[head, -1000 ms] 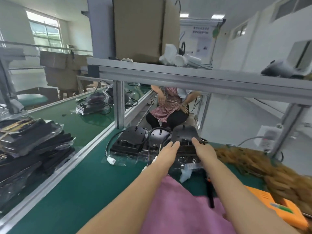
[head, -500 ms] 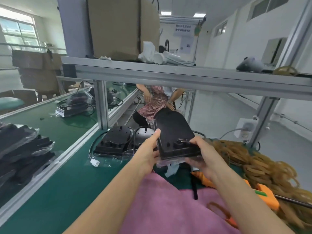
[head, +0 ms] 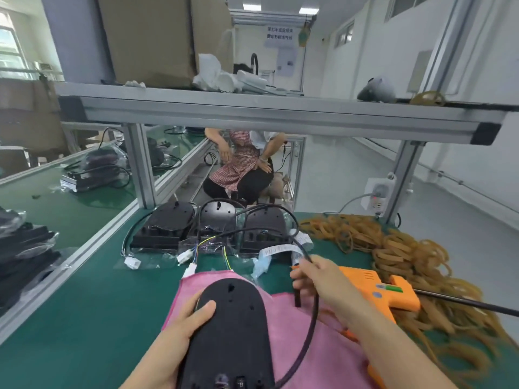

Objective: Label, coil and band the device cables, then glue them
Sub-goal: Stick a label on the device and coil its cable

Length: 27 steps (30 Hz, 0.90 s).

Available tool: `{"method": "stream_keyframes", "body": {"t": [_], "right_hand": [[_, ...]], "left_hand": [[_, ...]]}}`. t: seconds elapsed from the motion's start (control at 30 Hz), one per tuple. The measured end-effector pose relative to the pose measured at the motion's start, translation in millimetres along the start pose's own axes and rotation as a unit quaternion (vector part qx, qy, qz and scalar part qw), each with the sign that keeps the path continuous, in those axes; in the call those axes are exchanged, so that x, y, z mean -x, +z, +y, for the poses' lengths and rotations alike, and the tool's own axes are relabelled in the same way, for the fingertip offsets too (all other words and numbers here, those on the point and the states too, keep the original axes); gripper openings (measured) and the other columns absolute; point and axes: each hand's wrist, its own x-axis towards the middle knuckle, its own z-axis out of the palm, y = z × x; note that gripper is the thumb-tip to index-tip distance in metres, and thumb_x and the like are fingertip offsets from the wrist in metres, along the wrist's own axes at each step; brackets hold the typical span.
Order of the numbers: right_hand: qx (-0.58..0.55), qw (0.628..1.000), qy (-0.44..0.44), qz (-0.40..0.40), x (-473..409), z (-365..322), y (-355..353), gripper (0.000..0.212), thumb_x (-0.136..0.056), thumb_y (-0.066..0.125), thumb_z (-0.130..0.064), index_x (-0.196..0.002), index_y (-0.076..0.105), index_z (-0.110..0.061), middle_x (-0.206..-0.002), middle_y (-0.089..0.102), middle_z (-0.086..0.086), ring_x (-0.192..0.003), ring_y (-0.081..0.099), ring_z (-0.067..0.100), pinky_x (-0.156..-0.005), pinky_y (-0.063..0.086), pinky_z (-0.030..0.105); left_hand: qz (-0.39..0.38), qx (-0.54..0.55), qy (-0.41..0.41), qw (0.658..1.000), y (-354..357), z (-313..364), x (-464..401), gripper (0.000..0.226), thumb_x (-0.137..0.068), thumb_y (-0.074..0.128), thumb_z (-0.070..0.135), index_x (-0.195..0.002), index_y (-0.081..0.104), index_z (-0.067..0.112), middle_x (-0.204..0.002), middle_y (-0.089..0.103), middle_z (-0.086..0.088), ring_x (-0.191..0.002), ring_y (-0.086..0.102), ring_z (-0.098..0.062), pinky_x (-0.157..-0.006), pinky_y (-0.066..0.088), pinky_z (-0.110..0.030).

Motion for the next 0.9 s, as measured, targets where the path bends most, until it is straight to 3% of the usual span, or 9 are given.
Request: {"method": "stream_keyframes", "body": {"t": [0.17, 0.23, 0.3, 0.4, 0.5, 0.63, 0.7, 0.8, 0.9], "right_hand": [[0.283, 0.955, -0.083, 0.012, -30.3, -10.3, 41.0, 0.037, -0.104, 0.031, -0.024, -0.074, 0.049, -0.013, -0.091, 0.057, 0.019, -0.092, 0.059, 0.032, -0.074, 0.041, 0.035], [0.313, 0.949, -0.030, 0.018, -38.4, -5.8, 46.2, 0.043, -0.104, 0.029, -0.035, -0.096, 0.059, -0.005, -0.105, 0.062, 0.027, -0.097, 0.061, 0.036, -0.077, 0.045, 0.037], [0.192, 0.979, 0.038, 0.048, -46.9, 0.7, 46.1, 0.046, -0.101, 0.035, -0.042, -0.094, 0.060, -0.003, -0.095, 0.067, 0.026, -0.074, 0.063, 0.033, -0.066, 0.050, 0.037], [0.047, 0.991, 0.075, 0.103, -64.0, 2.7, 48.8, 0.044, -0.099, 0.048, -0.037, -0.074, 0.056, -0.003, -0.060, 0.064, 0.015, -0.051, 0.058, 0.027, -0.055, 0.052, 0.035], [0.012, 0.988, 0.058, 0.141, -73.8, 0.9, 54.9, 0.038, -0.092, 0.059, -0.031, -0.062, 0.057, -0.009, -0.063, 0.066, 0.012, -0.063, 0.062, 0.030, -0.066, 0.052, 0.040], [-0.002, 0.974, 0.007, 0.226, -74.1, 2.3, 48.3, 0.035, -0.087, 0.062, -0.017, -0.055, 0.048, -0.011, -0.061, 0.057, 0.012, -0.059, 0.046, 0.026, -0.066, 0.046, 0.043], [-0.015, 0.970, -0.029, 0.241, -69.6, -0.4, 35.2, 0.031, -0.087, 0.061, -0.016, -0.059, 0.050, -0.010, -0.065, 0.054, 0.015, -0.063, 0.045, 0.023, -0.064, 0.043, 0.043], [-0.059, 0.980, -0.049, 0.182, -53.7, -9.5, 13.9, 0.013, -0.086, 0.061, -0.010, -0.075, 0.053, -0.010, -0.071, 0.051, 0.012, -0.069, 0.045, 0.021, -0.063, 0.036, 0.034], [-0.025, 0.992, -0.069, 0.102, -29.6, -14.2, -3.7, 0.006, -0.083, 0.062, -0.001, -0.078, 0.059, -0.003, -0.071, 0.062, 0.008, -0.061, 0.054, 0.015, -0.055, 0.043, 0.022]], "left_hand": [[0.093, -0.229, 0.067, 0.967, 13.2, 0.3, -5.3, 0.019, -0.095, 0.058, 0.017, -0.107, 0.068, 0.029, -0.108, 0.072, 0.003, -0.100, 0.067, -0.012, -0.077, 0.050, -0.020], [0.158, -0.482, 0.122, 0.853, 10.6, 2.9, -10.3, 0.026, -0.094, 0.059, 0.031, -0.120, 0.060, 0.033, -0.125, 0.059, 0.009, -0.118, 0.051, -0.013, -0.094, 0.042, -0.023], [0.191, -0.610, 0.147, 0.755, 10.7, 5.7, -12.7, 0.045, -0.092, 0.058, 0.037, -0.135, 0.048, 0.032, -0.138, 0.042, 0.009, -0.127, 0.037, -0.016, -0.103, 0.033, -0.029], [0.099, -0.609, 0.349, 0.706, 29.6, 11.5, -11.0, 0.046, -0.083, 0.057, 0.017, -0.128, 0.058, 0.025, -0.136, 0.050, 0.008, -0.125, 0.043, -0.018, -0.102, 0.034, -0.031], [-0.077, -0.645, 0.450, 0.613, 62.0, 11.8, -19.0, 0.042, -0.075, 0.057, 0.006, -0.111, 0.068, 0.024, -0.122, 0.060, 0.011, -0.116, 0.044, -0.013, -0.096, 0.031, -0.023], [-0.086, -0.674, 0.339, 0.651, 73.0, 7.5, -46.1, 0.032, -0.095, 0.044, 0.016, -0.118, 0.063, 0.027, -0.130, 0.052, 0.012, -0.125, 0.038, -0.012, -0.103, 0.027, -0.027], [-0.057, -0.621, 0.323, 0.712, 75.1, 10.0, -56.6, 0.028, -0.094, 0.048, 0.015, -0.114, 0.066, 0.023, -0.124, 0.058, 0.008, -0.119, 0.045, -0.014, -0.103, 0.032, -0.027], [0.018, -0.473, 0.313, 0.823, 82.7, 22.1, -66.9, 0.023, -0.092, 0.057, 0.009, -0.109, 0.069, 0.018, -0.112, 0.062, 0.005, -0.108, 0.055, -0.011, -0.097, 0.039, -0.021], [0.033, -0.403, 0.271, 0.874, 95.2, 28.9, -80.8, 0.029, -0.090, 0.062, 0.011, -0.117, 0.064, 0.021, -0.115, 0.060, 0.009, -0.105, 0.054, -0.007, -0.088, 0.041, -0.017]]}}
